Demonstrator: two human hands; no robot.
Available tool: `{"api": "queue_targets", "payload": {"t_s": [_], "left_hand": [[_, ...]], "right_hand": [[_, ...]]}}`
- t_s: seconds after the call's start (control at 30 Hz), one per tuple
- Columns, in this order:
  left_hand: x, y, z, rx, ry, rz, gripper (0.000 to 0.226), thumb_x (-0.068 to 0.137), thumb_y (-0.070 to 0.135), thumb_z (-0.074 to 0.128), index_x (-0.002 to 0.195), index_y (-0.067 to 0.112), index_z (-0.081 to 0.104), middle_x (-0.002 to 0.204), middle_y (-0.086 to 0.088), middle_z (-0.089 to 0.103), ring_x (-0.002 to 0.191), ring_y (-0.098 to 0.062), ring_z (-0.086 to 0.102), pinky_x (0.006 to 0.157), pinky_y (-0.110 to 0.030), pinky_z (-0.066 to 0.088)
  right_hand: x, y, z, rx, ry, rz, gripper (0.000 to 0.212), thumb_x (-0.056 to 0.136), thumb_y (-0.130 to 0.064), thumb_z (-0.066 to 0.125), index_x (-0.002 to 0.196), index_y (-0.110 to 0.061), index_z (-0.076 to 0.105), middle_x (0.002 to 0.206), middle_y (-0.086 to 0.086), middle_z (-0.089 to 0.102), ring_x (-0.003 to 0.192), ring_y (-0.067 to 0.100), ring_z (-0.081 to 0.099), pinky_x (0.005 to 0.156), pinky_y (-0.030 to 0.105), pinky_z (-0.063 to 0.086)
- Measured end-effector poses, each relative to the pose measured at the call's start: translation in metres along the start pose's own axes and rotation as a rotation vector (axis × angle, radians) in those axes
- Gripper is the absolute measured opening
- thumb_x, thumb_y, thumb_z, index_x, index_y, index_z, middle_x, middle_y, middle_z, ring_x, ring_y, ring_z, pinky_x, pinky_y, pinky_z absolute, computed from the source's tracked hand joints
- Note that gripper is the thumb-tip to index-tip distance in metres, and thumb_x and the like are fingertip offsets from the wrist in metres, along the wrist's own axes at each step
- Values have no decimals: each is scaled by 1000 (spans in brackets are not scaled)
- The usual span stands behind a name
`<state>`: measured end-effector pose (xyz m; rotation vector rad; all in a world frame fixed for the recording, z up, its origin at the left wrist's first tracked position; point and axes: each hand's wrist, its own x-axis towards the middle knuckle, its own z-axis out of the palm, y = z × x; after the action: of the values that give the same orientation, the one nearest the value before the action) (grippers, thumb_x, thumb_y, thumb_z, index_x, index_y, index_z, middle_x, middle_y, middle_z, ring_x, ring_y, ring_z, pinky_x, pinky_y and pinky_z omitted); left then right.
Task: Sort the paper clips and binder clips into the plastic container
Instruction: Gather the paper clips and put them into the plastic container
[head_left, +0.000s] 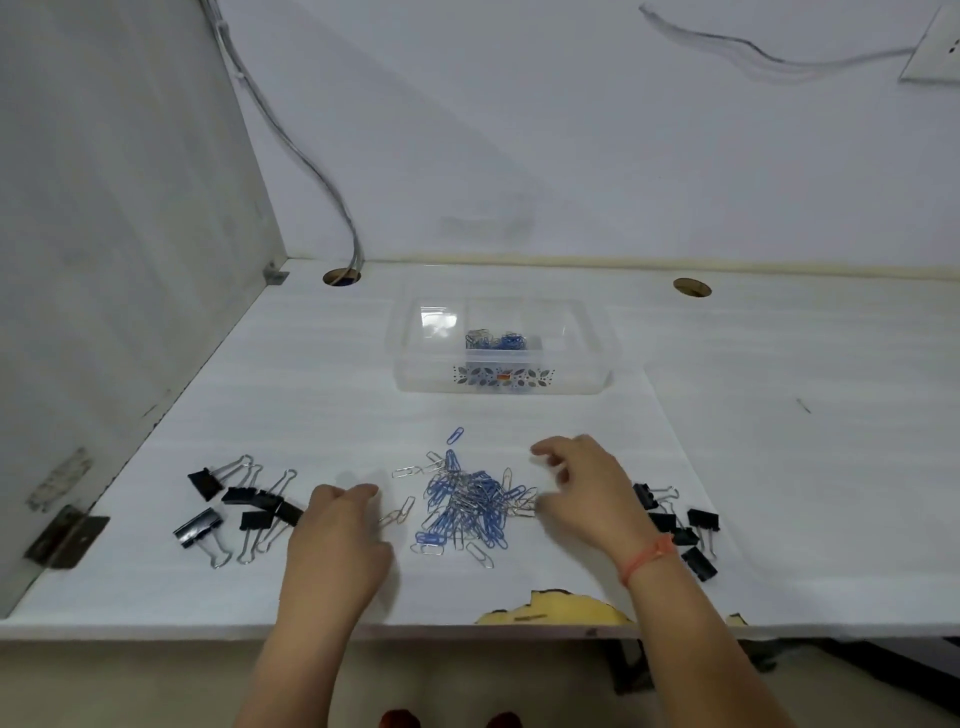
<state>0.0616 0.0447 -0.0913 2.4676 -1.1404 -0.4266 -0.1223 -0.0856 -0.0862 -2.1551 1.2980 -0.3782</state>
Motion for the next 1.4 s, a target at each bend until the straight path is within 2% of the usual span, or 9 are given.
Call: {"api": "queue_targets", "payload": {"t_s": [0.17,0.47,0.6,0.8,1.0,1.1,1.2,1.3,1.4], "left_hand": [[11,31,9,-59,29,69,40,75,-2,57,108,18,69,106,-3,69,99,-21,62,71,-21,37],[18,34,14,-157,243,158,37,85,0,49,117,11,66,115,-9,66,105,-28,60,86,-30,42],[48,36,23,-64,184,200,30,90,9,48,115,10,66,114,-12,62,102,-30,58,81,-31,41],[63,37,23,-61,94,287,30,88,3,48,108,10,69,110,-11,61,102,-27,58,80,-28,39],[34,20,10,-275,-47,422,40,83,-8,47,108,13,69,108,-2,68,94,-13,60,74,-11,40],[21,10,-2,-297,-33,471,39,82,1,55,115,19,66,115,8,63,102,-11,59,81,-12,44],[15,0,-11,-72,-202,427,73,71,29,67,139,26,44,132,7,48,116,-14,49,92,-21,41],[15,10,-9,97,-332,326,109,66,34,80,151,23,14,139,1,34,120,-17,44,97,-25,40],[26,24,-5,127,-341,271,106,62,30,84,147,13,23,134,-5,34,114,-22,49,94,-30,45]], "right_hand": [[-5,-11,11,-30,-55,119,49,67,-12,76,113,-19,62,100,-5,53,91,14,55,77,22,43],[30,-35,10,7,87,-34,37,81,4,51,109,-13,70,113,5,69,103,17,63,96,25,47],[60,-47,32,-95,-9,-153,41,86,2,45,120,-12,64,122,10,59,117,27,52,100,34,44],[54,-43,40,-207,-28,-315,36,85,2,46,112,-9,67,114,10,59,109,26,49,85,32,40],[20,-20,10,-103,-86,-323,45,81,6,46,119,-12,65,121,4,60,115,20,52,98,31,42],[12,-17,-16,-131,-172,-252,53,81,-18,64,132,-19,52,131,0,51,121,19,47,98,29,40],[4,-21,-22,-413,-388,-106,94,65,-47,79,141,-16,34,134,5,38,124,24,38,97,33,40],[1,-29,-7,-461,-410,-80,91,56,-48,85,126,-11,39,124,9,35,112,26,43,86,32,43],[9,-41,4,-426,-400,-91,87,54,-40,88,121,-10,43,122,10,37,104,28,52,83,33,46]]}}
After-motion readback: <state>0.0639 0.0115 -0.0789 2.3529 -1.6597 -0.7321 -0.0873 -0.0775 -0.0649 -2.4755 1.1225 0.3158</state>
